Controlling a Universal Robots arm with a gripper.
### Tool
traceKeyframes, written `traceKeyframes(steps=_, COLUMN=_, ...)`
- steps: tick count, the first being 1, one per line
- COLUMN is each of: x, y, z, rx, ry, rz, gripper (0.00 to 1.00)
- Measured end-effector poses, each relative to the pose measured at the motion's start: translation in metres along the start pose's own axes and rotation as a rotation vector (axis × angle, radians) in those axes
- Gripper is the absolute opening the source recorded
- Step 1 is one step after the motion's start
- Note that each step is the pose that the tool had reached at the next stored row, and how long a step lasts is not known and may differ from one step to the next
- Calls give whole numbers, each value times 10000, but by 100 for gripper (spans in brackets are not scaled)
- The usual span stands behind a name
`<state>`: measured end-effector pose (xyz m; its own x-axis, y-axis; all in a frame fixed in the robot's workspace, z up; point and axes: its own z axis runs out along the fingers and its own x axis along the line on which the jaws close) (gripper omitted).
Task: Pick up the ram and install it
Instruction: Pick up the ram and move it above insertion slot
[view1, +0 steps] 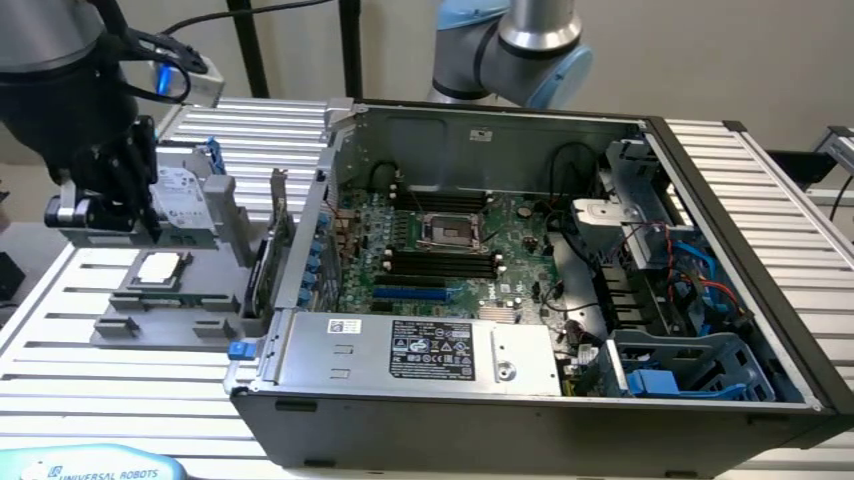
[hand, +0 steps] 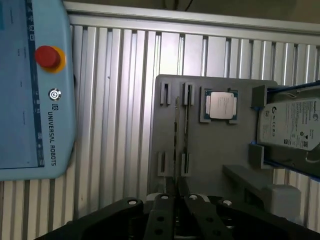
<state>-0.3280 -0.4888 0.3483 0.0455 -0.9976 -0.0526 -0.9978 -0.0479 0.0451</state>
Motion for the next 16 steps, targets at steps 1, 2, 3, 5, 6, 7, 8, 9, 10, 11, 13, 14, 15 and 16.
traceKeyframes(steps=1, x=-1, y=-27, z=-46, rx=1, ry=-4, rz=-3, gripper=14)
traceKeyframes(steps=2, x=-3, y=-54, z=-93, rx=0, ry=-8, rz=-6, gripper=14)
traceKeyframes(steps=3, x=-5, y=-82, z=-138, rx=1, ry=-11, rz=-8, gripper=14)
traceKeyframes(steps=5, x=-9, y=-139, z=-233, rx=1, ry=-16, rz=-12, gripper=14)
traceKeyframes(steps=6, x=-11, y=-169, z=-279, rx=0, ry=-18, rz=-13, gripper=14)
traceKeyframes(steps=7, x=-12, y=-199, z=-325, rx=0, ry=-20, rz=-15, gripper=14)
traceKeyframes(steps=8, x=-14, y=-231, z=-371, rx=0, ry=-22, rz=-16, gripper=14)
traceKeyframes(steps=9, x=-16, y=-264, z=-413, rx=0, ry=-25, rz=-17, gripper=14)
traceKeyframes(steps=10, x=-16, y=-304, z=-451, rx=1, ry=-33, rz=-18, gripper=14)
traceKeyframes(steps=11, x=-17, y=-343, z=-483, rx=2, ry=-41, rz=-17, gripper=14)
traceKeyframes(steps=13, x=-17, y=-429, z=-536, rx=1, ry=-51, rz=-18, gripper=14)
traceKeyframes(steps=14, x=-17, y=-472, z=-559, rx=3, ry=-58, rz=-19, gripper=14)
traceKeyframes(steps=15, x=-18, y=-514, z=-581, rx=2, ry=-65, rz=-19, gripper=14)
traceKeyframes(steps=16, x=-18, y=-558, z=-600, rx=3, ry=-73, rz=-19, gripper=14)
